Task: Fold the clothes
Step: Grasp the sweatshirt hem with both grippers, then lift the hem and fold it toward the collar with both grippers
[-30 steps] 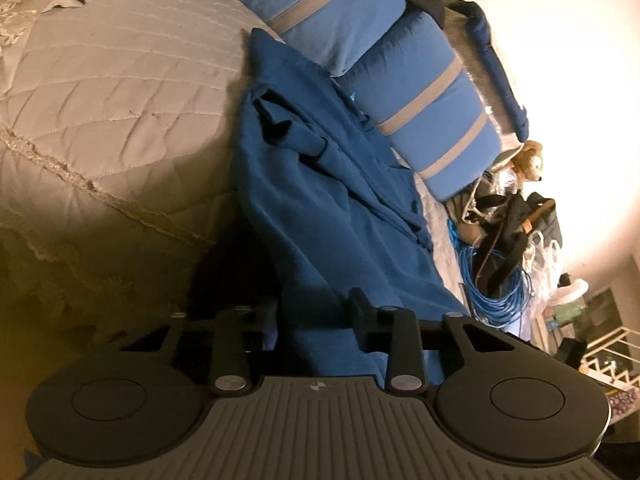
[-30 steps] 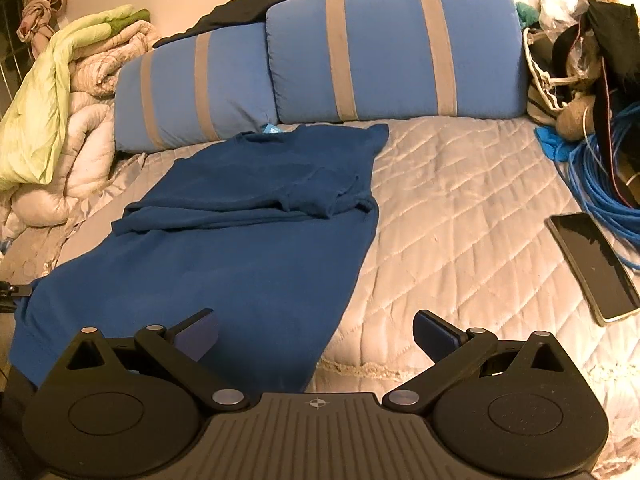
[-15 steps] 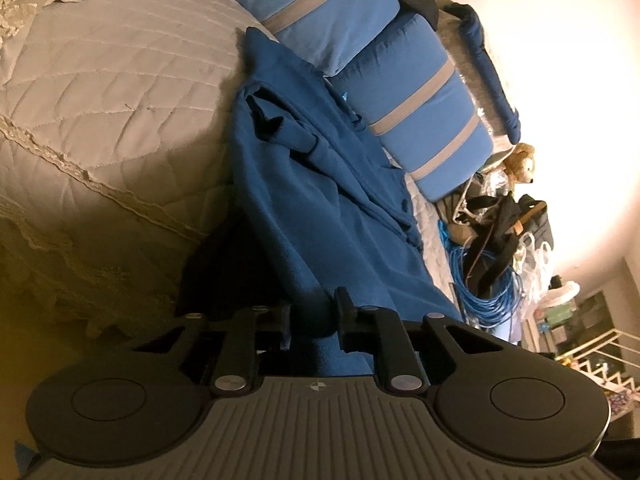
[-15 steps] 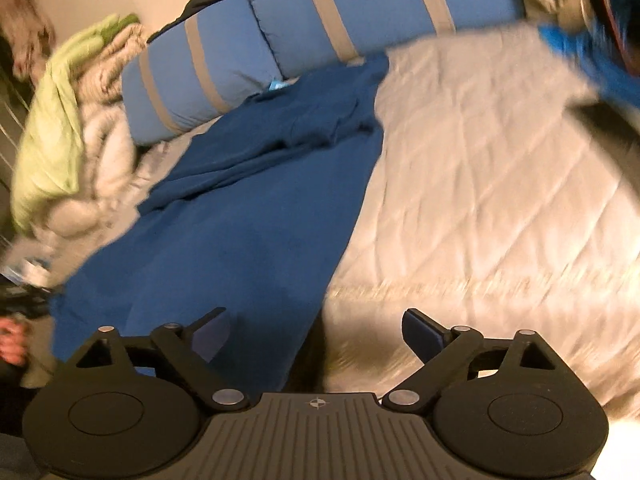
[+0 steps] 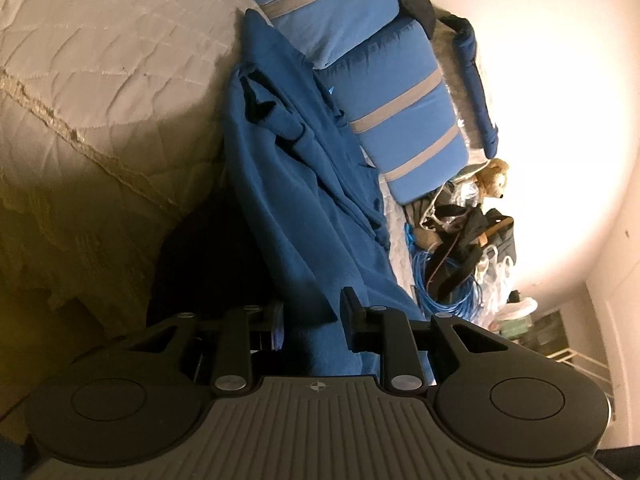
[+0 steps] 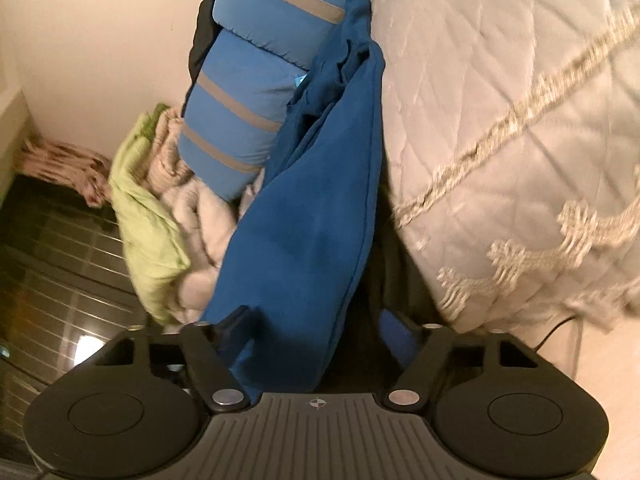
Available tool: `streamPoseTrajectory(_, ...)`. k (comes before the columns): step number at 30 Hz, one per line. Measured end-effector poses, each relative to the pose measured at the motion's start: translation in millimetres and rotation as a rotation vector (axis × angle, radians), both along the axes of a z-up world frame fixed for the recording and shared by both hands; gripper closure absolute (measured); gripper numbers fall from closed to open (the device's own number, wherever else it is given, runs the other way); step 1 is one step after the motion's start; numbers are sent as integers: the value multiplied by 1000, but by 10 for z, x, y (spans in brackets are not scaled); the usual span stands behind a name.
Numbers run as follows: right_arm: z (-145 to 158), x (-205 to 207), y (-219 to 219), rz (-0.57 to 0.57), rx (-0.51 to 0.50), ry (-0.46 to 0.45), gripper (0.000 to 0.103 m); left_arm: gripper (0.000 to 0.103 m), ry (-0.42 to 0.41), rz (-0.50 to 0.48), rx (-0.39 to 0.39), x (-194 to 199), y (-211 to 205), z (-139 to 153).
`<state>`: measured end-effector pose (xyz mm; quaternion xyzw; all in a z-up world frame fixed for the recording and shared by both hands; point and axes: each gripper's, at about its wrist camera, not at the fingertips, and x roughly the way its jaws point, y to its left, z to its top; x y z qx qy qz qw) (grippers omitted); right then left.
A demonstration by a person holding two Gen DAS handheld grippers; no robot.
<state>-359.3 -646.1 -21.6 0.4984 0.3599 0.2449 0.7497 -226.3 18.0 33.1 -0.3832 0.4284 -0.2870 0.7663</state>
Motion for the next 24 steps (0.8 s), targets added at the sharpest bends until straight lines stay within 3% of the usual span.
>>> streamPoseTrajectory(4, 60, -16, 23, 4, 32, -13, 56, 85, 16, -10, 13, -13, -17, 8)
streamPoseTrajectory(6, 122, -39, 39, 7, 28, -24, 80, 91, 24, -10, 19, -21, -11, 12)
streamPoseTrajectory(8, 236, -49, 33, 0, 10, -41, 91, 94, 20, -5, 26, -39, 6, 42)
streamPoseTrajectory(15, 862, -105, 2, -25, -89, -156, 94, 98, -63, 20, 49, -133, 52, 330)
streamPoseTrajectory(24, 1264, -175, -23, -47, -125, -199, 94, 98, -129, 44, -15, -294, 153, 584)
